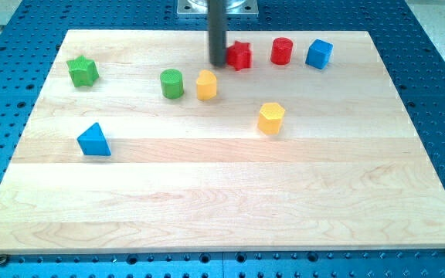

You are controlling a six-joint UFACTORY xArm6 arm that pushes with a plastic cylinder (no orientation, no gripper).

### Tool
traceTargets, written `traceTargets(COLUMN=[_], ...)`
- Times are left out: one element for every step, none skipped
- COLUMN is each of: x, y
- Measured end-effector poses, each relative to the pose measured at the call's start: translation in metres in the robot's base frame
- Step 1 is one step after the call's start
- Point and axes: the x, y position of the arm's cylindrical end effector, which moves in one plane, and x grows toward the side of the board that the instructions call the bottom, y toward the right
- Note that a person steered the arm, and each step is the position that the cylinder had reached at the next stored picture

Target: Push the green star left beside the green circle

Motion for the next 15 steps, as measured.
traceTargets(x=[0.034, 0.046, 0.022, 0.016, 0.012, 0.011, 0.067, 0.07, 0.052, 0.012, -0.023, -0.026, 0.015, 0.045, 0.046], y=[-0.026, 0.007, 0.019, 0.022, 0.022, 0.022, 0.022, 0.005, -0.005, -0.066, -0.165, -0.279, -0.278, -0.237, -0.206])
